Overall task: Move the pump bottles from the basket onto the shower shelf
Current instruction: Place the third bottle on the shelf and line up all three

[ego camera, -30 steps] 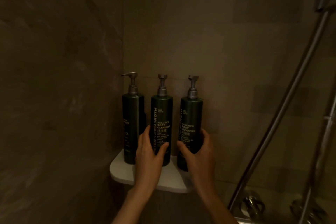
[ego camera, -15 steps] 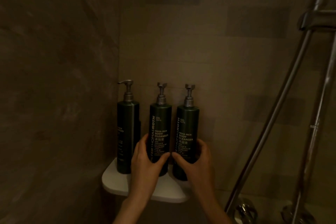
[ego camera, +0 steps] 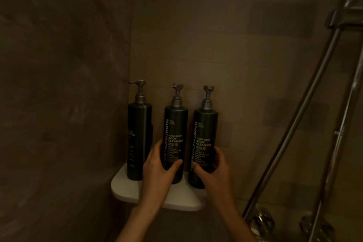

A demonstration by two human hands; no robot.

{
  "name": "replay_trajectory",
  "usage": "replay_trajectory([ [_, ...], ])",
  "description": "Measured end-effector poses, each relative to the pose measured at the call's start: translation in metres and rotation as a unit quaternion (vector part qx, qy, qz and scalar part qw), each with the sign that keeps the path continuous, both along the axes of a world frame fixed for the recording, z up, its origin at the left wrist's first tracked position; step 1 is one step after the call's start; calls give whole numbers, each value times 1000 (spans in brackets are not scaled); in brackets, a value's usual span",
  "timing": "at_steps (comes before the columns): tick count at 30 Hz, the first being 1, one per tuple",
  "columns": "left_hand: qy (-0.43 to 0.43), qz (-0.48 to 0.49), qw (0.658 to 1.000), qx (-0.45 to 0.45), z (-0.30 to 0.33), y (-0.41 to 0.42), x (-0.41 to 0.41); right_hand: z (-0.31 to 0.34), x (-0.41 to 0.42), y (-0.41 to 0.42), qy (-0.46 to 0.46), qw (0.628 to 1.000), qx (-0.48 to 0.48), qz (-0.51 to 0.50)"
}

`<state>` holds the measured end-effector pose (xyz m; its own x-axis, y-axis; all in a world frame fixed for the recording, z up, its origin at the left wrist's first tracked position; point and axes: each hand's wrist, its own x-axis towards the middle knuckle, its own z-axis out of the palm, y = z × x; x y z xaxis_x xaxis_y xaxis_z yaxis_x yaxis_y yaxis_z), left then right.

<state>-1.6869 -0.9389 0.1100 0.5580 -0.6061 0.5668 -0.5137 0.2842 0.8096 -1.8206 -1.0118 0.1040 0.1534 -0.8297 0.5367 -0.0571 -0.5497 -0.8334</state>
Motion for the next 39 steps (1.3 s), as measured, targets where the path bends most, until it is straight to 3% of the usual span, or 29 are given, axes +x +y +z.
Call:
replay_trajectory([
  [39,-23,1,1000,-11,-3,-1,-2,0,-5,-1,16,1000,-3,-5],
])
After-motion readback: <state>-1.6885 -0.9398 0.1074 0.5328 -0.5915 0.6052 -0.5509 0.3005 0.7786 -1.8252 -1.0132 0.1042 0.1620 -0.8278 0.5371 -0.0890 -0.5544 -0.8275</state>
